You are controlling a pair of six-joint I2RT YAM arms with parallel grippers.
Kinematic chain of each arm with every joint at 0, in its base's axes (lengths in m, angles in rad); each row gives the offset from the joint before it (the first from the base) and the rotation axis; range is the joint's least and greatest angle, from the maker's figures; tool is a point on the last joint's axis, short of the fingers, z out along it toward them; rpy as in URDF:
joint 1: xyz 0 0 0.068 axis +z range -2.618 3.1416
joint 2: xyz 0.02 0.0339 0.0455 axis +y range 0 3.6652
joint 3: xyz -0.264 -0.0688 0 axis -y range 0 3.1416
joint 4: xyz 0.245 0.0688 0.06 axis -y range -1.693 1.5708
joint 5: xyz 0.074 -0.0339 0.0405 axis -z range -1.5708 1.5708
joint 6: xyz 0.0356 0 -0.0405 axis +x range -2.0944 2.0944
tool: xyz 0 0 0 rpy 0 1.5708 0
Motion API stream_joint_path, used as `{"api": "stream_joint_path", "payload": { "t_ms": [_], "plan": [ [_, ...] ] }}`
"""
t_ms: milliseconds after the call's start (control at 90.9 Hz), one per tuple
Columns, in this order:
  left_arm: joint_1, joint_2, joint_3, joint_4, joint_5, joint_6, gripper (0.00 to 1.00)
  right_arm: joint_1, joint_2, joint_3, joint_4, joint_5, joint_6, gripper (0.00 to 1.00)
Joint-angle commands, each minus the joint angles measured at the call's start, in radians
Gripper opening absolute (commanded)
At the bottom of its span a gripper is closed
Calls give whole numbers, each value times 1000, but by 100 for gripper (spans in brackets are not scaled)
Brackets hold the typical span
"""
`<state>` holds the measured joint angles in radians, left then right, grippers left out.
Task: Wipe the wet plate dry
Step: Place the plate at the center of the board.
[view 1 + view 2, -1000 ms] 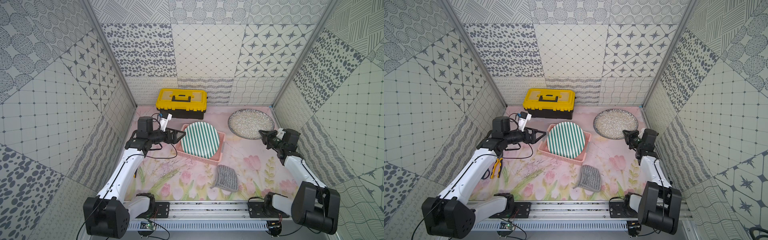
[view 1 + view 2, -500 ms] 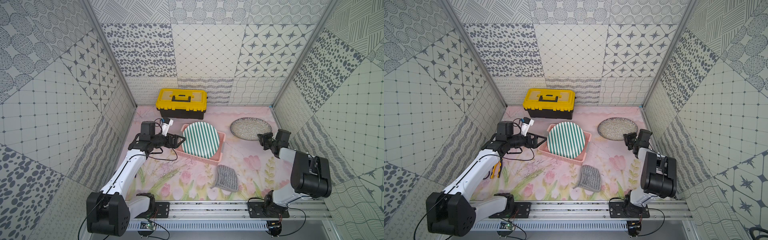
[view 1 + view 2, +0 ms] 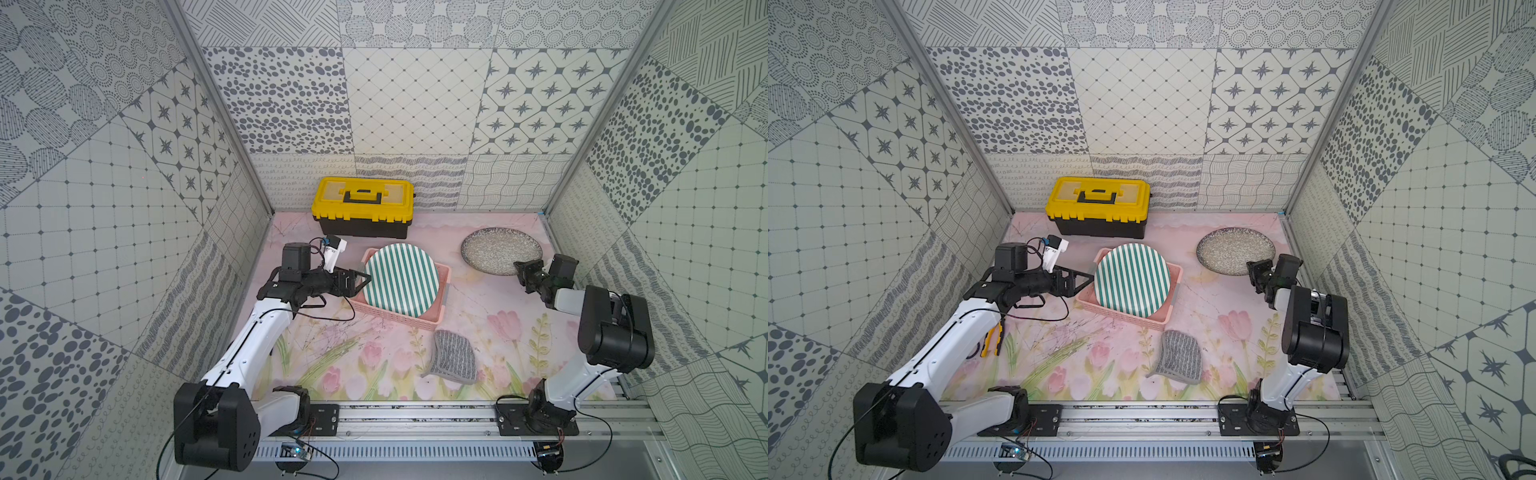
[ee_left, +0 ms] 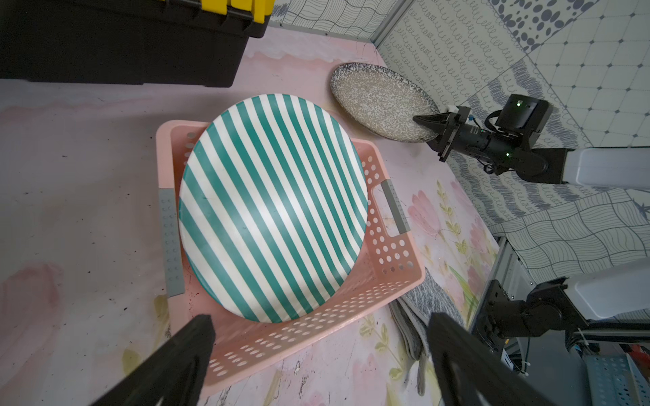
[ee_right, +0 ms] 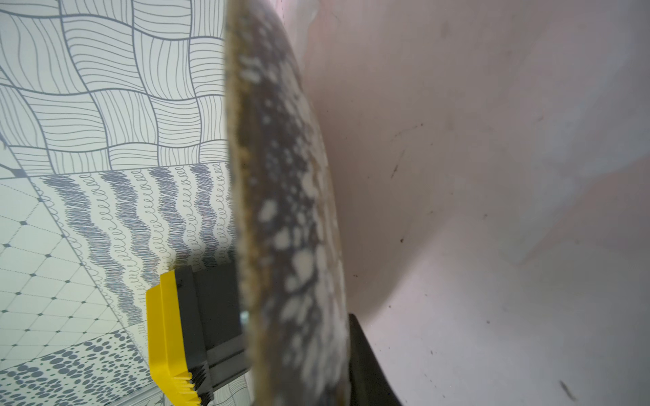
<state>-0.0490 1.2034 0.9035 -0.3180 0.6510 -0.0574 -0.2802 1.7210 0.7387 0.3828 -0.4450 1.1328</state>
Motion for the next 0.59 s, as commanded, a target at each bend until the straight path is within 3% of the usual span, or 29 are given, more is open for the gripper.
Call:
{"api": "stream_joint_path", "payload": {
  "t_ms": [0, 132, 341, 583],
  "plan": [
    [13, 5, 0, 35, 10, 10, 100, 1, -17, 7, 0, 18, -59, 25],
    [13, 2, -3, 34, 12, 9, 100, -3, -19, 5, -56, 30, -93, 33],
    [13, 5, -3, 35, 13, 5, 100, -12, -6, -13, -60, 21, -104, 37],
    [13, 11, -7, 39, 21, -4, 100, -11, -87, -10, -201, 50, -166, 53]
  ]
}}
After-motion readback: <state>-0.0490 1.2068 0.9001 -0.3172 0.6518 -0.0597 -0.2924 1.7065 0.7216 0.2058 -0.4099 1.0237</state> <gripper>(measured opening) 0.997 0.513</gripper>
